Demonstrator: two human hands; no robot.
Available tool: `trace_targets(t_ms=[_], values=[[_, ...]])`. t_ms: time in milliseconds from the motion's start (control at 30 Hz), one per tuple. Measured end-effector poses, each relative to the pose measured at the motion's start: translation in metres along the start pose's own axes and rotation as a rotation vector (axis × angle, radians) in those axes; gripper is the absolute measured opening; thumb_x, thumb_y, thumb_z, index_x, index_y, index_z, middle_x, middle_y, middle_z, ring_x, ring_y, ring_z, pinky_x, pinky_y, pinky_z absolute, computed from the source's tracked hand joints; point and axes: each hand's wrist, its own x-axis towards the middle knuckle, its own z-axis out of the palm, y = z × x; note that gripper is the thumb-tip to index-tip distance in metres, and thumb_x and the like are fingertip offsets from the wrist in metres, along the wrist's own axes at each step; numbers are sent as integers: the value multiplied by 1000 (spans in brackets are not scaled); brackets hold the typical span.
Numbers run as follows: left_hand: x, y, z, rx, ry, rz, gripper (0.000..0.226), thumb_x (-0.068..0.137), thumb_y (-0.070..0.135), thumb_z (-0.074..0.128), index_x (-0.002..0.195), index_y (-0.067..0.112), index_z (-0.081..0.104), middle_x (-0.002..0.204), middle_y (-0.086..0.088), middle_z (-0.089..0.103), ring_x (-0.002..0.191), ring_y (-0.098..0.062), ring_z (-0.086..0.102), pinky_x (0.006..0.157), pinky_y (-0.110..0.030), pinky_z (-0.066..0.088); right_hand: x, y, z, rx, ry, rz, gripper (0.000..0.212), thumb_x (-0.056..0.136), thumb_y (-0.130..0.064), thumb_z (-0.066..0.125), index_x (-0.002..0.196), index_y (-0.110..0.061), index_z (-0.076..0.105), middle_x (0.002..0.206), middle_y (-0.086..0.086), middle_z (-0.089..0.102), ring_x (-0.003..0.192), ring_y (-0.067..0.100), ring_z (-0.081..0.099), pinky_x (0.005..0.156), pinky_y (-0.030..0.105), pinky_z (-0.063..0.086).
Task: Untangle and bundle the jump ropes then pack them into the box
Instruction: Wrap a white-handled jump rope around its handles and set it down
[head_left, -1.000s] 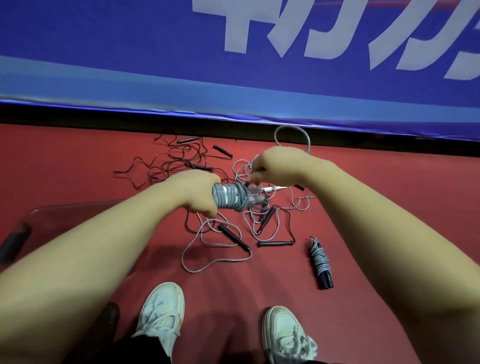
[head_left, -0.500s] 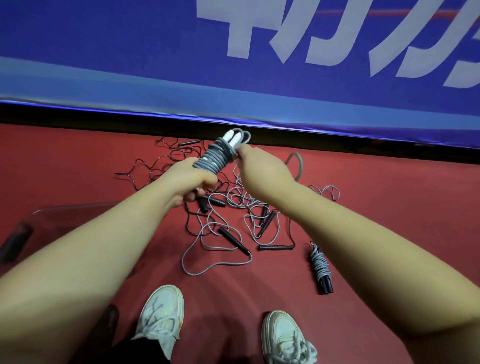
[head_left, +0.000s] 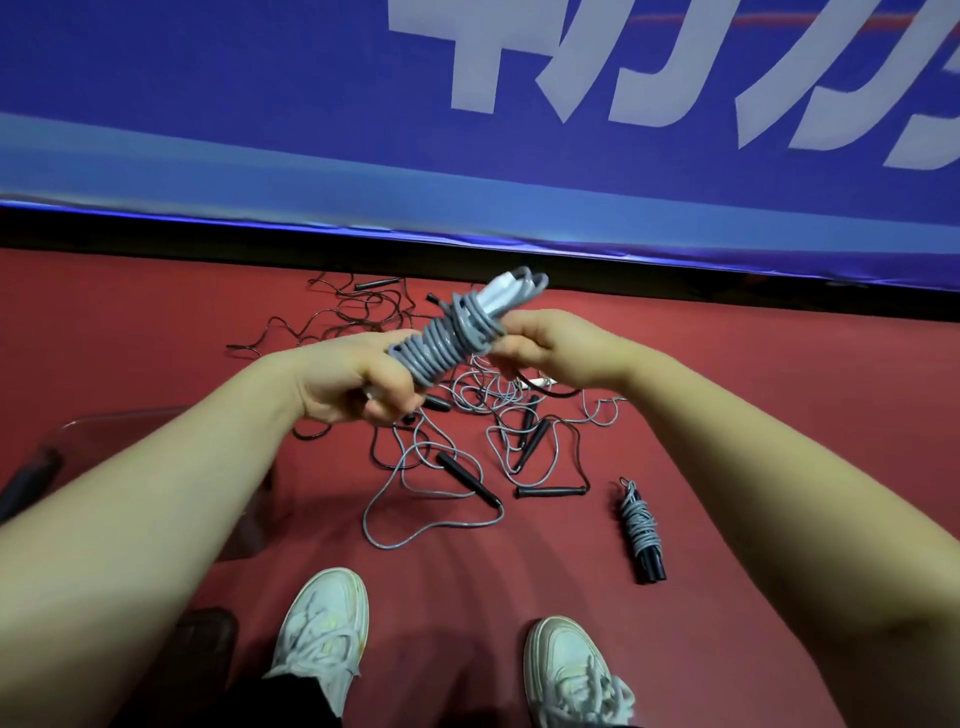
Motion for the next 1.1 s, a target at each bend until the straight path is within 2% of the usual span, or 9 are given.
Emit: trace_targets(t_ms=[167, 267, 333, 467, 600, 733, 867, 1000, 1100], values=[[-4, 9, 14, 457, -83, -177, 39, 47, -2, 58, 82, 8, 43, 44, 1, 43, 33, -9, 35, 38, -12, 25, -6, 2, -15, -235, -339, 131, 34, 84, 6, 53, 73, -26, 55, 71, -4, 55, 60, 7, 48, 62, 22, 41], [5, 13, 28, 907, -36, -307, 37, 59, 1, 67, 92, 12, 56, 49, -1, 49, 35, -13, 41, 38, -14, 26, -2, -2, -11, -414, -489, 234, 26, 89, -24, 63, 66, -24, 51, 64, -7, 49, 56, 0, 48, 54, 15, 38], [14, 14, 39, 1121, 37, -357, 32, 65, 6, 67, 94, 16, 58, 43, 4, 50, 31, -12, 40, 37, -13, 27, 3, -4, -8, -542, -507, 278, 24, 87, -37, 63, 75, -18, 56, 76, 0, 57, 74, 16, 55, 63, 26, 42], [26, 10, 46, 1305, 273, -338, 26, 66, 21, 71, 86, 20, 54, 55, 4, 54, 45, -16, 49, 47, -19, 36, 10, -19, -8, -749, -372, 318, 30, 95, -30, 49, 100, -6, 64, 87, 9, 59, 78, 27, 52, 60, 29, 37], [29, -1, 24, 670, 512, -159, 20, 66, 4, 67, 74, 13, 52, 48, 1, 48, 36, -12, 41, 37, -16, 29, 13, -35, -2, -693, 6, 315, 23, 97, -18, 41, 107, -6, 58, 96, 11, 61, 80, 30, 53, 60, 29, 37], [28, -2, 19, 107, 520, -40, 28, 70, -10, 53, 77, 15, 43, 46, 2, 44, 34, -8, 33, 37, -10, 18, 12, -41, 15, -340, 468, 188, 32, 100, -30, 37, 125, -16, 53, 119, 7, 57, 106, 28, 56, 80, 36, 47], [26, 1, 23, -170, 450, 76, 32, 65, -9, 52, 79, 16, 37, 46, 3, 41, 31, -5, 30, 37, -9, 13, 12, -40, 23, 139, 726, 9, 15, 95, -18, 52, 107, -16, 59, 91, -4, 61, 81, 10, 56, 74, 25, 43], [27, 0, 26, -340, 358, 225, 46, 43, -2, 56, 83, 13, 39, 52, -2, 41, 30, -6, 30, 38, -10, 21, 18, -46, 17, 807, 856, 13, 23, 88, -9, 63, 76, -18, 46, 67, -3, 48, 58, 11, 44, 58, 20, 39], [26, 3, 24, -406, 262, 313, 54, 38, 7, 62, 88, 9, 40, 51, -1, 43, 31, -6, 32, 40, -12, 22, 26, -56, 14, 1397, 717, -53, 22, 94, -3, 50, 76, -16, 45, 59, -3, 52, 47, 4, 43, 51, 14, 37]])
